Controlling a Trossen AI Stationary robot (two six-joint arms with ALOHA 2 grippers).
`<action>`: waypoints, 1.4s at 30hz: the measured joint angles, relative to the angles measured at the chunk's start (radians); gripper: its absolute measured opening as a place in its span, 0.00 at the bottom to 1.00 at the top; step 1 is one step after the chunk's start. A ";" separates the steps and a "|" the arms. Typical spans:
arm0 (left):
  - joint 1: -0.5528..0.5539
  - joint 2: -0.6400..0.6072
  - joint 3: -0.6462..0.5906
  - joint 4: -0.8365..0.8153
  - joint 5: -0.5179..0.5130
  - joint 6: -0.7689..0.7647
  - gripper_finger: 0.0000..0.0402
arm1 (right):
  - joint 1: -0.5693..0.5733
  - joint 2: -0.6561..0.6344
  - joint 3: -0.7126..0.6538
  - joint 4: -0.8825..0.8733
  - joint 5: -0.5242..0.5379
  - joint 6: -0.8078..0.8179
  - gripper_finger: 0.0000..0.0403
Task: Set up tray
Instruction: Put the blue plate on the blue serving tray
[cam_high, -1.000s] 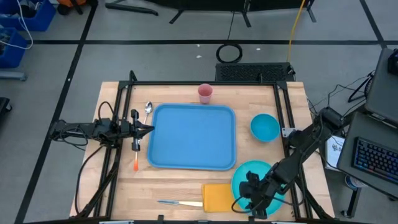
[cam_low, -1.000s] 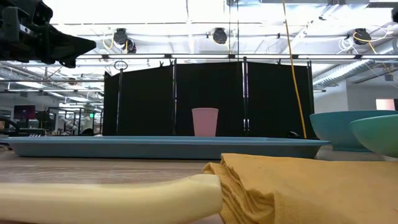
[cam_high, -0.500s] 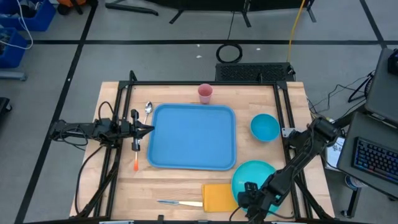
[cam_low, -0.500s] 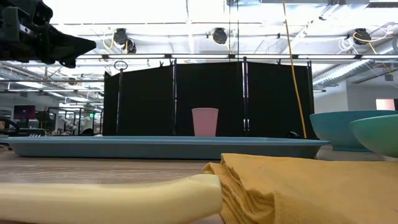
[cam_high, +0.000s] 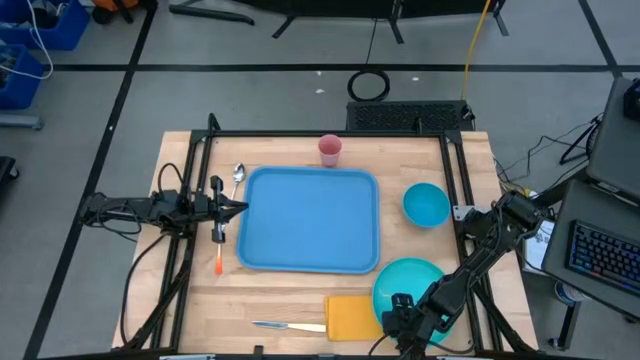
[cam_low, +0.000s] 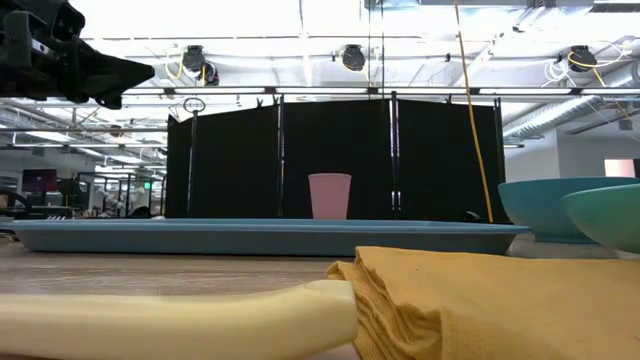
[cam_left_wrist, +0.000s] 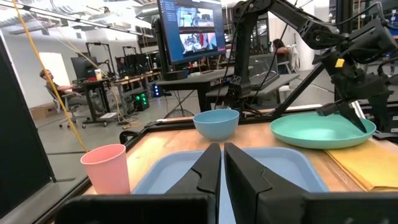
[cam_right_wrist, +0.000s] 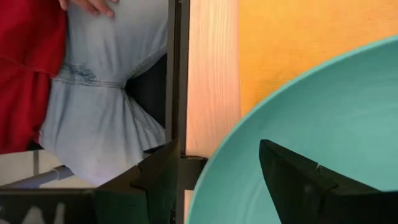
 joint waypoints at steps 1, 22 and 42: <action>0.000 0.000 0.000 0.000 0.000 0.000 0.06 | 0.001 0.003 0.000 -0.003 0.000 -0.009 0.52; 0.000 0.000 0.000 0.000 0.000 0.000 0.06 | 0.007 0.030 0.000 0.012 -0.008 -0.070 0.17; 0.000 0.000 0.000 0.000 0.000 0.000 0.06 | 0.006 0.025 0.001 -0.002 -0.016 -0.113 0.00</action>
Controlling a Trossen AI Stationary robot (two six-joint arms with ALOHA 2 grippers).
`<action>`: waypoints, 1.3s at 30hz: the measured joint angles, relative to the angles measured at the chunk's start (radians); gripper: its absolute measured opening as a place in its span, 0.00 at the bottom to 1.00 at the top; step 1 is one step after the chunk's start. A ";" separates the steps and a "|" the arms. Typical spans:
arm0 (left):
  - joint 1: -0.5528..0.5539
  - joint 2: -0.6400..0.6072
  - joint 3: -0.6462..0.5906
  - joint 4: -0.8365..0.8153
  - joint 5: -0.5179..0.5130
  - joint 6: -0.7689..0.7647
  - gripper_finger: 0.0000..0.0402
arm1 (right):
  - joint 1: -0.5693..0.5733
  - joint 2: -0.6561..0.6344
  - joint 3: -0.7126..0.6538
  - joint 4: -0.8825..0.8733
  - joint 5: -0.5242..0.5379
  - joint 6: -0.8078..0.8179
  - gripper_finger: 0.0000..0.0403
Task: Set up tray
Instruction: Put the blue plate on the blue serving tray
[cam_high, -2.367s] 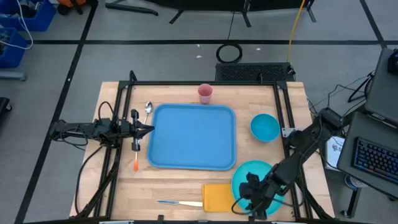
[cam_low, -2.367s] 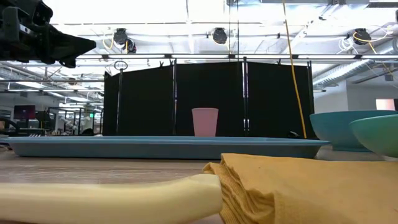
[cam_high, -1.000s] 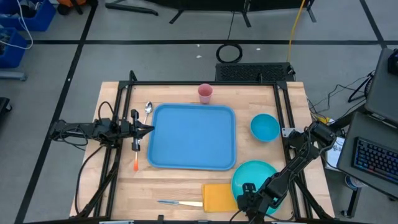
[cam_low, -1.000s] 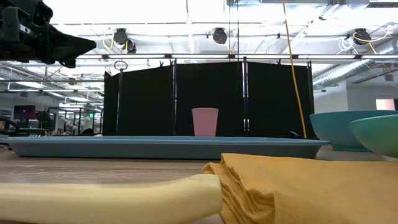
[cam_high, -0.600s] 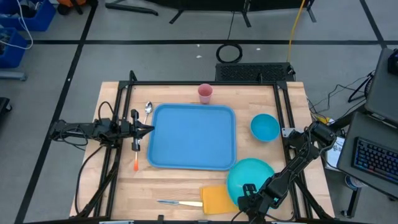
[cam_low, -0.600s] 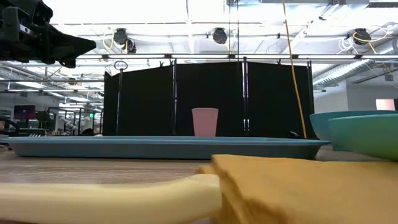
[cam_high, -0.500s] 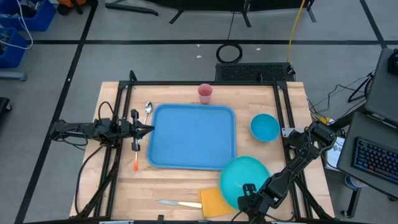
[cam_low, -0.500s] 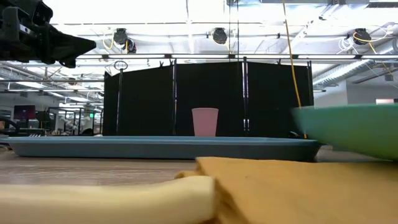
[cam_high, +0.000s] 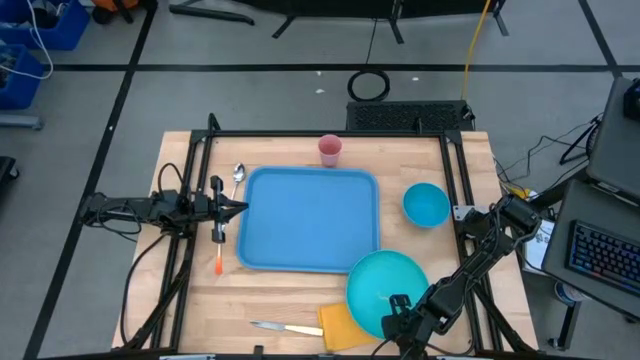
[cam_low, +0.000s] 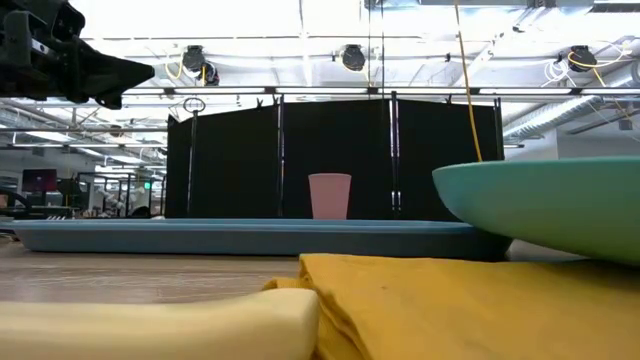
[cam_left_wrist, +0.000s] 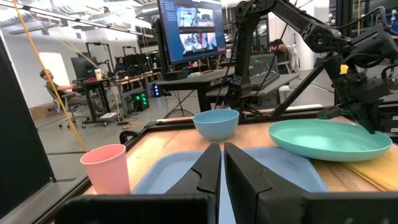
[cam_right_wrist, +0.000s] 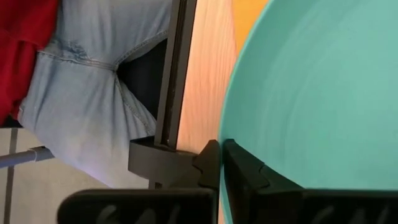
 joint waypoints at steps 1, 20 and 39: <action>0.000 0.000 0.000 0.000 0.000 0.000 0.06 | 0.000 -0.002 0.004 -0.013 -0.009 -0.002 0.00; 0.000 0.000 0.000 0.000 0.000 0.000 0.06 | -0.064 -0.002 0.179 -0.316 0.050 -0.203 0.00; 0.000 0.000 0.000 0.000 0.000 0.000 0.06 | -0.102 -0.003 0.272 -0.503 0.140 -0.389 0.00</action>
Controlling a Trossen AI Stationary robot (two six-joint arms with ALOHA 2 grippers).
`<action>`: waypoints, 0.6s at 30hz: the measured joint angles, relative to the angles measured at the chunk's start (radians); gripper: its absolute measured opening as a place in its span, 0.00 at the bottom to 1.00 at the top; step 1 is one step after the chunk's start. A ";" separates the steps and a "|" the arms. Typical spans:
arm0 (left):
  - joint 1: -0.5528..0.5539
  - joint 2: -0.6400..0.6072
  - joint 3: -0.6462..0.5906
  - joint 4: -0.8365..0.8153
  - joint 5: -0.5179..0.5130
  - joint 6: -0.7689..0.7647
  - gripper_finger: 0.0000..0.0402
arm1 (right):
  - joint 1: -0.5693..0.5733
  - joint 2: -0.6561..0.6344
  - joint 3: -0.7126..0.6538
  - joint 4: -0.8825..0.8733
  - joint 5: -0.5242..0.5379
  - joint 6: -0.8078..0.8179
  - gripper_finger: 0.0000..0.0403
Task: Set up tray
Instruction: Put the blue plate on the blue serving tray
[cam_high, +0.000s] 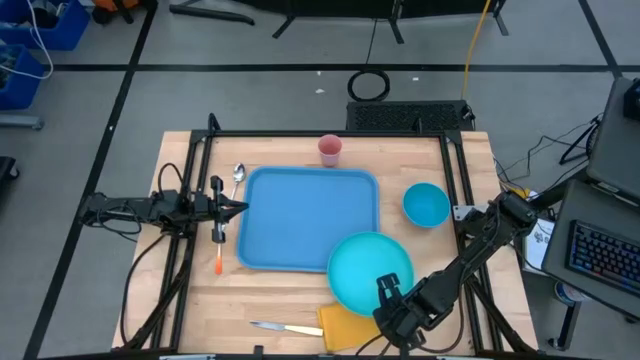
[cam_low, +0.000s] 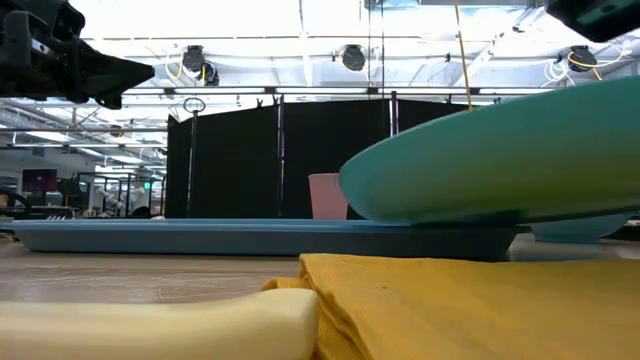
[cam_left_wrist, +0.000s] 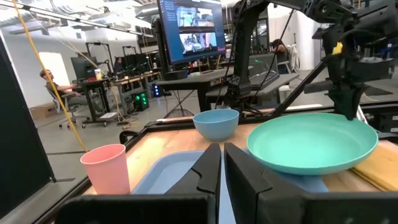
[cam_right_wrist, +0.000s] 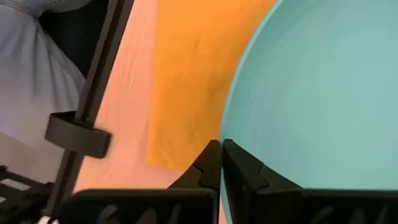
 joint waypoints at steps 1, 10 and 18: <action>0.000 0.000 0.000 0.000 0.000 0.000 0.06 | -0.002 0.000 0.001 -0.006 0.012 -0.013 0.00; 0.000 0.000 0.000 0.000 0.000 0.000 0.06 | -0.023 0.000 0.001 -0.036 0.191 -0.112 0.00; 0.000 0.000 0.000 0.000 0.000 0.000 0.06 | -0.065 0.000 -0.004 -0.018 0.309 -0.204 0.00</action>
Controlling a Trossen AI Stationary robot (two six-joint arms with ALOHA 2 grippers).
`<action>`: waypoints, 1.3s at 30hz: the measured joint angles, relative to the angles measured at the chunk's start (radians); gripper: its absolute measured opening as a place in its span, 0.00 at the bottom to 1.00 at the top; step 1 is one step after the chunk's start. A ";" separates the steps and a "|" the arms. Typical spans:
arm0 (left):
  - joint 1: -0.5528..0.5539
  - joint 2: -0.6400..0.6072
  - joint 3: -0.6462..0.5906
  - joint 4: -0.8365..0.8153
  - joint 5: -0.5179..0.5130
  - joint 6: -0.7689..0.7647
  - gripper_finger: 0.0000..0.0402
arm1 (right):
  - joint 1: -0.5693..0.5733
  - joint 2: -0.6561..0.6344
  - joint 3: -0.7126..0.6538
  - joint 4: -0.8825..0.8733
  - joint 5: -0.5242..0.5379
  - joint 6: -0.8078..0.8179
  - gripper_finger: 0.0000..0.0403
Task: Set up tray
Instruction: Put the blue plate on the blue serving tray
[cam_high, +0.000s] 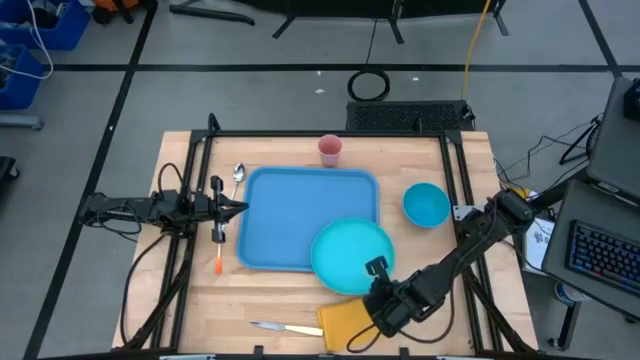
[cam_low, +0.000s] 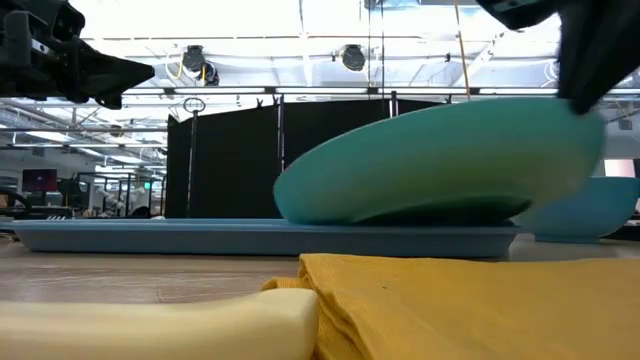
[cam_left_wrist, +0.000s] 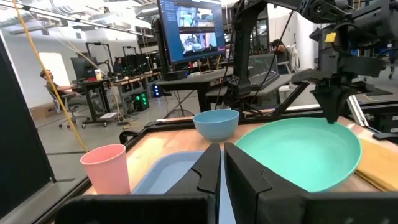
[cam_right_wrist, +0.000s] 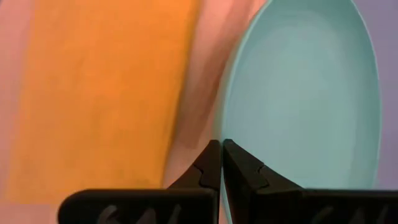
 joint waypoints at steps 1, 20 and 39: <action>0.000 0.000 0.000 0.000 0.000 0.000 0.06 | -0.005 0.000 -0.005 0.009 0.010 -0.012 0.00; 0.000 0.000 0.000 0.000 0.000 0.000 0.06 | -0.147 0.000 -0.086 0.261 0.089 -0.244 0.00; 0.000 0.000 0.000 0.000 0.000 0.000 0.06 | -0.299 0.000 -0.196 0.557 0.006 -0.400 0.00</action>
